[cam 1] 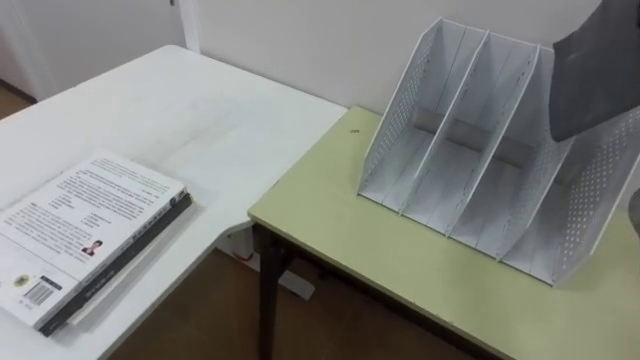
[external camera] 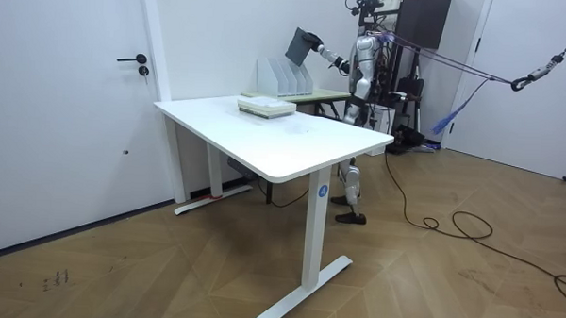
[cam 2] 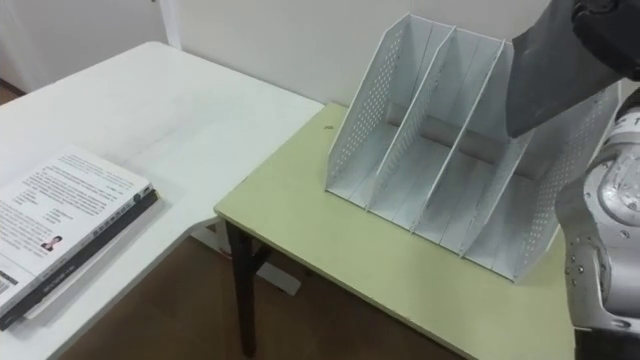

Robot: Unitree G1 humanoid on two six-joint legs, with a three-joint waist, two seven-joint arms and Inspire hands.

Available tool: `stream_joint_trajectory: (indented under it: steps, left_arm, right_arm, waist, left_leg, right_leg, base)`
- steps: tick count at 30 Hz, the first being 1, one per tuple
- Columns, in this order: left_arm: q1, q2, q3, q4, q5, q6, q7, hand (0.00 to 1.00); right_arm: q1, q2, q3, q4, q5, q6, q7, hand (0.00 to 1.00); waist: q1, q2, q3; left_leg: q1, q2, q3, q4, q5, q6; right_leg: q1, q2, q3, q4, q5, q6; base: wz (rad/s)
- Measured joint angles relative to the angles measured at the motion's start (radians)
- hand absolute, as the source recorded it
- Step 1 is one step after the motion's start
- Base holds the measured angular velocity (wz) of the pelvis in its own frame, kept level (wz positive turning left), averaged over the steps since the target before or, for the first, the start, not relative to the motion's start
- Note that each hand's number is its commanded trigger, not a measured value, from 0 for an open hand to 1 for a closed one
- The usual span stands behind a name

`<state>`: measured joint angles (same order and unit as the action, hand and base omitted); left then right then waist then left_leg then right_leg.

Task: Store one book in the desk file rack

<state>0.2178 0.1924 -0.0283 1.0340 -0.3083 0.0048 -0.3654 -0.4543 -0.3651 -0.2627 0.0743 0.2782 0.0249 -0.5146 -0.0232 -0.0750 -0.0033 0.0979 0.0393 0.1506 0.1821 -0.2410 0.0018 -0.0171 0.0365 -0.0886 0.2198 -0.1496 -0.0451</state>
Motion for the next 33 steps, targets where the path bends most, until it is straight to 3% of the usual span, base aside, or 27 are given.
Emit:
stream_joint_trajectory:
  steps: [8,17,26,30,33]
  left_arm:
    - [0.0,0.006,0.005,-0.003,0.009,0.006,0.007,0.0]
    - [-0.006,0.018,0.005,-0.013,0.028,0.012,0.011,0.0]
    - [-0.011,0.019,-0.009,-0.03,0.036,0.034,0.011,0.0]
    - [-0.011,0.016,-0.017,-0.032,0.036,0.04,0.008,0.0]
    - [-0.01,0.02,-0.017,-0.033,0.036,0.041,0.008,0.0]
  right_arm:
    - [-0.035,-0.048,0.002,0.112,0.001,0.042,0.019,1.0]
    - [-0.049,-0.069,0.006,0.193,-0.008,0.042,0.034,1.0]
    - [-0.077,-0.07,0.019,0.246,-0.013,0.041,0.038,1.0]
    - [-0.077,-0.07,0.053,0.287,-0.013,0.044,0.047,1.0]
    - [-0.077,-0.07,0.055,0.309,-0.013,0.044,0.052,1.0]
  waist:
    - [0.0,-0.006,-0.0018]
    - [0.003,-0.026,0.0074]
    - [0.004,-0.005,0.0146]
    - [0.003,0.013,0.0031]
    - [0.005,0.015,0.0022]
  left_leg:
    - [0.0,0.0,-0.022,0.001,0.001,-0.001]
    - [0.002,-0.001,-0.03,0.002,0.001,-0.001]
    - [-0.002,-0.002,-0.046,0.005,0.001,-0.001]
    - [-0.014,-0.002,-0.061,0.005,0.001,-0.001]
    - [-0.016,-0.001,-0.075,0.004,0.001,-0.001]
  right_leg:
    - [0.003,0.0,-0.011,0.0,0.0,0.0]
    - [0.011,-0.003,-0.025,0.0,0.0,-0.001]
    - [0.017,-0.002,-0.025,-0.017,0.004,-0.001]
    - [0.005,-0.002,-0.033,-0.015,0.004,-0.002]
    - [0.005,-0.001,-0.041,-0.014,0.004,-0.002]
  base:
    - [0.04]
    - [0.02]
    - [0.02]
    - [0.02]
    - [0.08]
